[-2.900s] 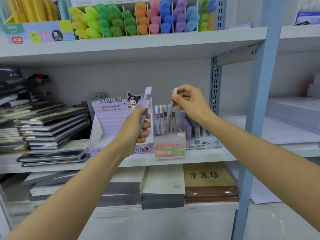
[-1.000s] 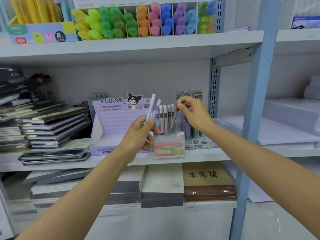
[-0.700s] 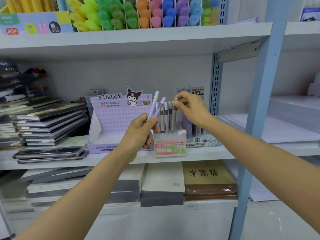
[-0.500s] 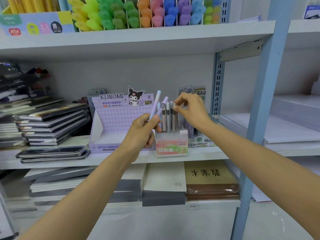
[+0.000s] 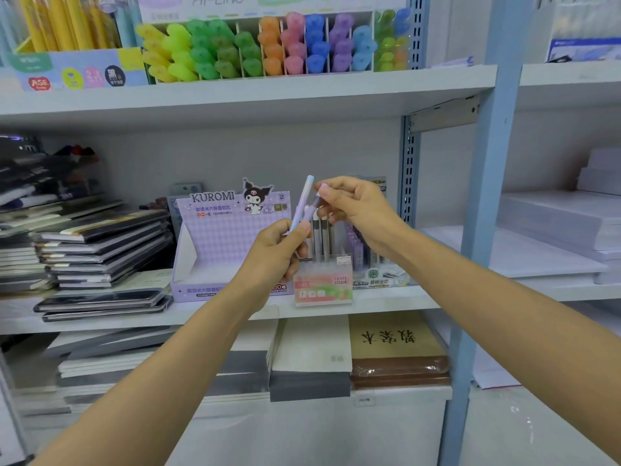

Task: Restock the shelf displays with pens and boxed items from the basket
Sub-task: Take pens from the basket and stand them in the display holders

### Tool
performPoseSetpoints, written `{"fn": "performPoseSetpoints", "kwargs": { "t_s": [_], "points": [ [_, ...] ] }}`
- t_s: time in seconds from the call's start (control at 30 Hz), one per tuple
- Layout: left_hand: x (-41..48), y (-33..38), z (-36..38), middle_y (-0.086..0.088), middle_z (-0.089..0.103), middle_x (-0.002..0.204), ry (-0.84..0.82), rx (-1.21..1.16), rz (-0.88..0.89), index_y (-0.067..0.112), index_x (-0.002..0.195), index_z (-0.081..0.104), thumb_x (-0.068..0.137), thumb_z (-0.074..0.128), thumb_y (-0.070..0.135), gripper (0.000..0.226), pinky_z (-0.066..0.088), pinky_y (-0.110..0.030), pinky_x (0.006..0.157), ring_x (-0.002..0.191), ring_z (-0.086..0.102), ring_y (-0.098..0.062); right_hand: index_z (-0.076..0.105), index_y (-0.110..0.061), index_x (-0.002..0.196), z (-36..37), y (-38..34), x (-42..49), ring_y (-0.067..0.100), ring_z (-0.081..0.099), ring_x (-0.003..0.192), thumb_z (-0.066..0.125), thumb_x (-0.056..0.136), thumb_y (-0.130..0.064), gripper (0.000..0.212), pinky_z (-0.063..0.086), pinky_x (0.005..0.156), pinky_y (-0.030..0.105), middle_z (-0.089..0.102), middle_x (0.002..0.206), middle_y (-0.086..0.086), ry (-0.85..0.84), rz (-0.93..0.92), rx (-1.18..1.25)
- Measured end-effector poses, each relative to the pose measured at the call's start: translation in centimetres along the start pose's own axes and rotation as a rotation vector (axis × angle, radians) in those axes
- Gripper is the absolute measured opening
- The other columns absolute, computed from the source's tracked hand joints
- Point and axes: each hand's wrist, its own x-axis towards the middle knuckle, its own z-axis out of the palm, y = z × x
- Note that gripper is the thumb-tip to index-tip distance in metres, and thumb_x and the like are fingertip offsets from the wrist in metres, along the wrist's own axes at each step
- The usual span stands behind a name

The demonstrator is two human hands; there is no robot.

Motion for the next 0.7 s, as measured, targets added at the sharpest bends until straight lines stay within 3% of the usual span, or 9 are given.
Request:
{"fn": "performPoseSetpoints", "kwargs": {
  "t_s": [0.17,0.3,0.43,0.57,0.7],
  "points": [
    [-0.1,0.4,-0.6,0.007,0.047,0.060,0.058,-0.040,-0.054,0.014,0.092,0.061,0.099,0.049,0.025,0.018,0.026,-0.017,0.037,0.041,0.028,-0.009,0.050,-0.005,0.108,-2.1,-1.4,0.9,0.012,0.066,0.067,0.041,0.103,-0.011,0.011,0.055,0.064,0.020,0.065,0.089,0.008,0.217,-0.020,0.121],
    [-0.2,0.0,-1.1,0.007,0.048,0.061,0.066,0.000,-0.048,0.017,0.094,0.064,0.101,0.044,0.022,0.022,0.029,-0.017,0.039,0.043,0.033,-0.008,0.048,-0.010,0.103,-3.8,-1.1,1.4,0.013,0.061,0.065,0.039,0.104,-0.013,0.009,0.054,0.062,0.022,0.061,0.086,0.008,0.367,-0.075,-0.126],
    [-0.2,-0.2,-0.9,0.005,0.052,0.066,0.053,-0.005,-0.013,0.013,0.097,0.067,0.102,0.047,0.021,0.022,0.035,-0.019,0.041,0.048,0.041,-0.007,0.052,-0.012,0.101,-3.7,0.7,1.4,0.016,0.065,0.072,0.043,0.103,-0.015,0.010,0.052,0.062,0.017,0.066,0.092,0.013,0.259,-0.110,-0.466],
    [-0.2,-0.5,-0.8,-0.003,0.064,0.082,0.036,-0.008,-0.006,0.014,0.099,0.068,0.102,0.048,0.021,0.021,0.045,-0.020,0.046,0.056,0.054,-0.007,0.057,-0.004,0.104,-3.2,2.3,1.3,0.026,0.067,0.087,0.044,0.102,-0.015,0.017,0.055,0.083,0.041,0.069,0.092,0.014,0.178,-0.123,-0.647],
    [-0.1,-0.8,-0.8,-0.007,0.069,0.096,0.003,-0.016,-0.024,0.015,0.101,0.067,0.102,0.048,0.022,0.020,0.050,-0.021,0.049,0.063,0.062,-0.010,0.058,-0.011,0.101,-3.0,3.0,1.4,0.025,0.066,0.086,0.046,0.102,-0.016,0.013,0.054,0.083,0.041,0.068,0.088,0.007,0.072,-0.125,-0.770]
  ]
}}
